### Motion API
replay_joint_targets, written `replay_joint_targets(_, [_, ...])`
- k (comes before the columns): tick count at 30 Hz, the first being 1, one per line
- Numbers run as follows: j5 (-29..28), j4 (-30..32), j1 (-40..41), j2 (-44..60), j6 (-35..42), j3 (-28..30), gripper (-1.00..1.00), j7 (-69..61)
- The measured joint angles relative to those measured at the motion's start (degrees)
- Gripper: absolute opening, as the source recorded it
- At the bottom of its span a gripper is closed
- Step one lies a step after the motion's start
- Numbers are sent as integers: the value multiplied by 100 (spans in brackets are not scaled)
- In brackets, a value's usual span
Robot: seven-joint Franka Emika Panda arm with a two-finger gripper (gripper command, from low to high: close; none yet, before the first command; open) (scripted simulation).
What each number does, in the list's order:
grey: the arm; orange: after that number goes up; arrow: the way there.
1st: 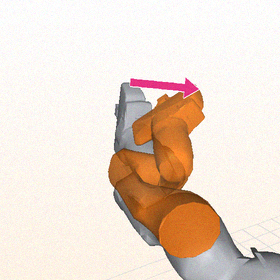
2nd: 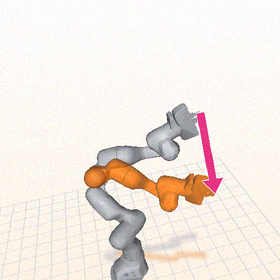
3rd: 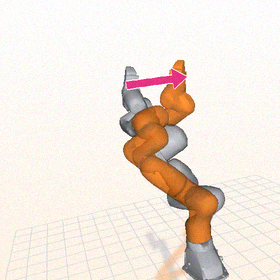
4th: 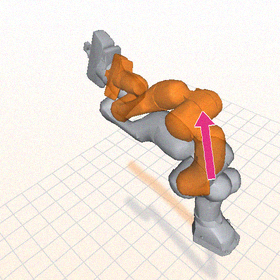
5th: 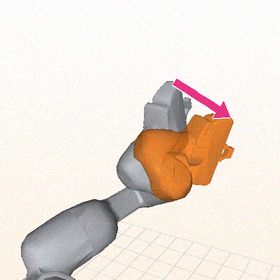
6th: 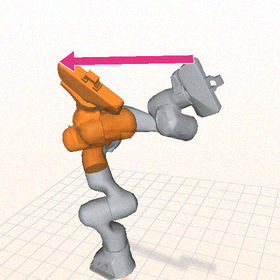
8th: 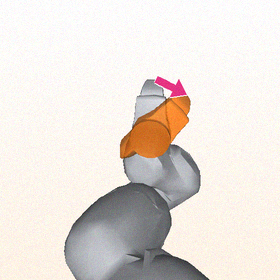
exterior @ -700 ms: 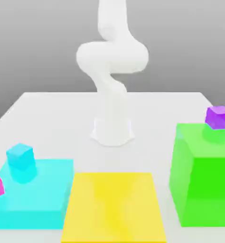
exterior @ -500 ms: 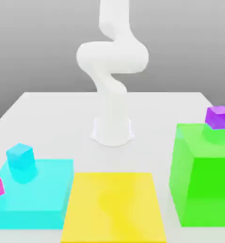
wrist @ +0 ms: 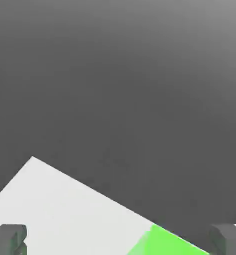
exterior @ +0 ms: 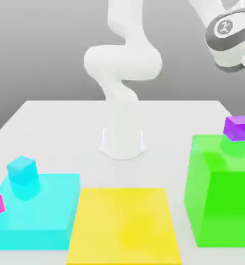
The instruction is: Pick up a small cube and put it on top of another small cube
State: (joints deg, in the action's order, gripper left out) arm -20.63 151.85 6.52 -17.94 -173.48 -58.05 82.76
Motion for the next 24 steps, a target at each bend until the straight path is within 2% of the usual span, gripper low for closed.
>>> replay_joint_targets(3, [126, 528, -519, 195, -251, -423, 0, 285])
replay_joint_targets(9, [874, 883, -498, 561, 35, -603, 0, 1353])
replay_joint_targets(18, [2162, 1327, -380, 1100, 552, -491, 0, 2938])
replay_joint_targets(24, [3146, 1454, -279, 1385, 887, -157, 0, 3668])
